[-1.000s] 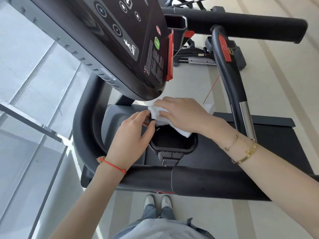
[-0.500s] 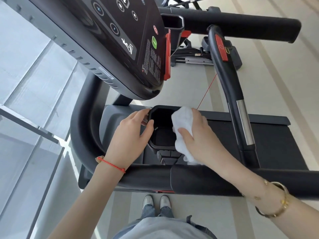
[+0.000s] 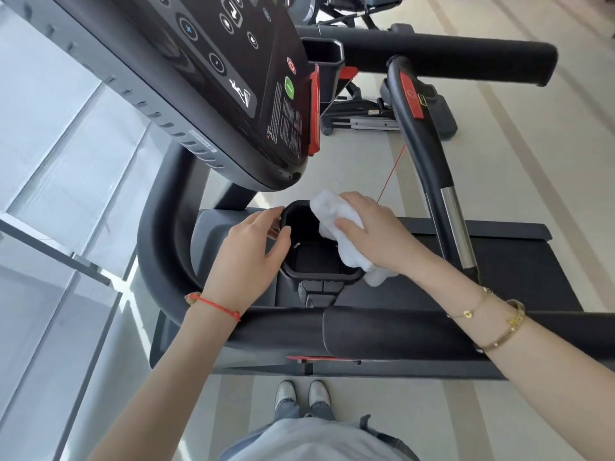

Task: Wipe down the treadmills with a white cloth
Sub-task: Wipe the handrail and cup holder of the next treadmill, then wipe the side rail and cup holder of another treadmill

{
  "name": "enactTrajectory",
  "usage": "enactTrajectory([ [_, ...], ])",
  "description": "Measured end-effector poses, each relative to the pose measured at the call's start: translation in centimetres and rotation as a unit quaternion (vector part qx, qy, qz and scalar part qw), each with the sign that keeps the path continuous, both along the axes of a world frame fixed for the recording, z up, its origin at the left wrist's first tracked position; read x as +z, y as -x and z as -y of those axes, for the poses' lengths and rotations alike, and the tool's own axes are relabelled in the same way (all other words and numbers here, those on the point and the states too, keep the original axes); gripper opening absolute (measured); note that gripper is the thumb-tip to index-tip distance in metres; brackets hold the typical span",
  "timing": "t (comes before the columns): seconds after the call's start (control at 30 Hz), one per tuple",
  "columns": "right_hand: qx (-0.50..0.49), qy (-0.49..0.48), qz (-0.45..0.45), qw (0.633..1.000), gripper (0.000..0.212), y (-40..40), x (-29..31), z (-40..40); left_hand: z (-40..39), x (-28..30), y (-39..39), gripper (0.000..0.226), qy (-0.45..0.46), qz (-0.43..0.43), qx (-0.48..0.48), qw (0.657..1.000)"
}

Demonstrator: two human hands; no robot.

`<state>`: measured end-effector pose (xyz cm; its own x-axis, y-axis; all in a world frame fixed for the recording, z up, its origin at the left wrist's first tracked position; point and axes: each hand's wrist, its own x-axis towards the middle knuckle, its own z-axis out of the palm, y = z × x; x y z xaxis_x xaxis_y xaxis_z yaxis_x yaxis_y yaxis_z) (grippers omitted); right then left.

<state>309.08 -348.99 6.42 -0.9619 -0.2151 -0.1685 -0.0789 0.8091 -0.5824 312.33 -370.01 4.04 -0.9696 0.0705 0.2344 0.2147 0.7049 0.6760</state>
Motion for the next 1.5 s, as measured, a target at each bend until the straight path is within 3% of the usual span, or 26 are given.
enactTrajectory([
  [0.23,-0.110,0.030,0.014,0.993,0.061,-3.8,-0.5,0.7,-0.1,0.4,-0.3,0.035,0.011,0.008,0.000,1.000],
  [0.4,-0.125,0.049,0.013,0.991,0.053,-5.4,0.8,-0.4,0.0,0.7,-0.7,0.043,0.027,0.010,-0.010,1.000],
  [0.57,-0.141,0.086,-0.088,0.982,0.047,-8.5,1.7,-1.4,0.1,1.6,-1.1,0.040,0.045,-0.014,-0.053,0.998],
  [0.83,-0.172,0.056,-0.212,0.960,0.052,-14.8,3.7,-3.8,-2.4,3.7,-2.9,0.035,0.033,-0.052,-0.136,0.989],
  [1.0,-0.234,0.031,-0.233,0.943,0.051,-19.3,4.7,-6.2,-6.3,5.0,-4.6,0.035,0.026,-0.056,-0.223,0.973],
  [1.5,-0.435,-0.006,-0.186,0.881,0.049,-36.4,1.9,-18.5,-23.8,4.5,-14.7,0.034,0.025,-0.065,-0.413,0.908],
])
